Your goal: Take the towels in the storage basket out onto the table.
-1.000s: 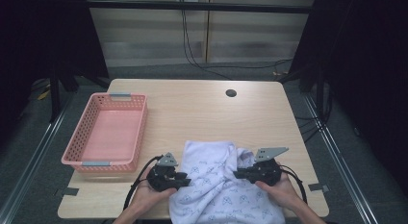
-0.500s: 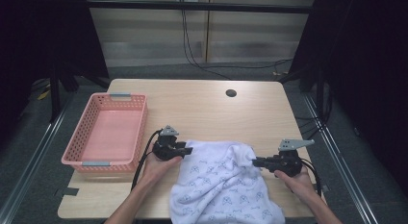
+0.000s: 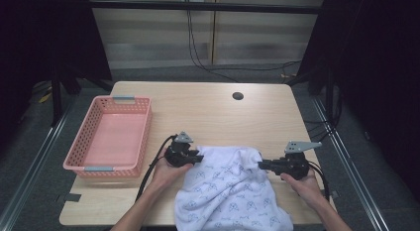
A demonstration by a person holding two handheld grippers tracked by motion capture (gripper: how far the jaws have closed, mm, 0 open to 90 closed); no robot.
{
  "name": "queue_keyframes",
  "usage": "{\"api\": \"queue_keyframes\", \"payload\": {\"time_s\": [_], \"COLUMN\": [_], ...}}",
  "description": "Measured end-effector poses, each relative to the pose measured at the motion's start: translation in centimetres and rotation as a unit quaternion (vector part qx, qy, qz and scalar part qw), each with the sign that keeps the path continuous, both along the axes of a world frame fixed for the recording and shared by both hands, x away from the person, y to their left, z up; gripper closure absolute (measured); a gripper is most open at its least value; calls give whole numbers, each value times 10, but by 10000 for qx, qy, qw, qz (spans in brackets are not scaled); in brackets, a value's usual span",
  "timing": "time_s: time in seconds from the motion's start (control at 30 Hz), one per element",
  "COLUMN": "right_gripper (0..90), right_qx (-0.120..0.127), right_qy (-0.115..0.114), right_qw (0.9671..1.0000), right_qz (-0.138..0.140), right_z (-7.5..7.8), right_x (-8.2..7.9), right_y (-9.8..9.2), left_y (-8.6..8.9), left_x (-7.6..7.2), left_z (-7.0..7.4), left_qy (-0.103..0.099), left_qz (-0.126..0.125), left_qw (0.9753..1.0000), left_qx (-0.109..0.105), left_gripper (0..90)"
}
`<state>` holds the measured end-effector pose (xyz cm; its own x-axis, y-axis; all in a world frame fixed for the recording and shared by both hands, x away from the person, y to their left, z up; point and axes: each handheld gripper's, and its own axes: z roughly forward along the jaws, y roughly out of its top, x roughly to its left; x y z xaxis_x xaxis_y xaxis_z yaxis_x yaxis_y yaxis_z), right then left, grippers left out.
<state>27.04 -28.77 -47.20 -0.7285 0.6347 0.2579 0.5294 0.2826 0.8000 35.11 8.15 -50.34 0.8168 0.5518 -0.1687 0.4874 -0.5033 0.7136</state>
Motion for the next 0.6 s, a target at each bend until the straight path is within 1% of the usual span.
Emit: {"api": "queue_keyframes", "payload": {"time_s": [0.03, 0.07, 0.1, 0.13, 0.17, 0.2, 0.23, 0.27, 0.3, 0.33, 0.37, 0.4, 0.47, 0.5, 0.53, 0.57, 0.6], "right_gripper": [866, 867, 866, 867, 867, 867, 867, 867, 867, 867, 867, 867, 869, 870, 870, 873, 873], "right_qx": [8, 4, 8, -6, -79, -79, -109, -152, -234, -322, -464, -535, -835, -844, -844, -849, -849], "right_qy": [-9, -9, -10, 12, 31, 31, 71, 171, 243, 307, 361, 436, 516, 538, 538, 587, 587], "right_qw": [10000, 10000, 10000, 10000, 10000, 10000, 9999, 9997, 9993, 9988, 9979, 9971, 9943, 9943, 9943, 9939, 9939], "right_qz": [-7, -1, -4, 2, -7, -7, 31, 70, 156, 204, 283, 334, 404, 366, 366, 398, 398], "right_z": [0, 1, 1, 1, 0, 0, -2, -7, -11, -14, -18, -20, -27, -27, -27, -27, -27], "right_x": [0, -1, -2, -3, -6, -6, -8, -11, -12, -14, -15, -17, -19, -19, -19, -23, -23], "right_y": [-1, -2, -2, -3, -4, -4, -5, -3, 0, 3, 6, 9, 15, 16, 16, 15, 15], "left_y": [-3, -3, -2, -1, 1, 3, 7, 9, 11, 13, 15, 17, 19, 19, 19, 20, 20], "left_x": [-2, -3, -6, -9, -13, -18, -25, -29, -32, -36, -39, -42, -47, -49, -52, -54, -57], "left_z": [1, 1, 1, 1, 1, 2, 2, 3, 3, 3, 3, 3, 3, 3, 3, 3, 3], "left_qy": [92, 137, 207, 204, 233, 252, 272, 319, 340, 303, 313, 286, 288, 298, 280, 321, 361], "left_qz": [-87, -117, -151, -164, -288, -364, -358, -351, -347, -349, -379, -408, -453, -458, -479, -530, -570], "left_qw": [9999, 9998, 9997, 9997, 9993, 9990, 9990, 9989, 9988, 9989, 9988, 9987, 9986, 9985, 9984, 9981, 9977], "left_qx": [-3, 1, -35, -4, -48, -42, -23, -8, -34, -34, -27, -41, -5, -57, -43, -36, -46], "left_gripper": [800, 829, 839, 844, 846, 846, 846, 846, 846, 846, 846, 846, 845, 844, 844, 844, 844]}}
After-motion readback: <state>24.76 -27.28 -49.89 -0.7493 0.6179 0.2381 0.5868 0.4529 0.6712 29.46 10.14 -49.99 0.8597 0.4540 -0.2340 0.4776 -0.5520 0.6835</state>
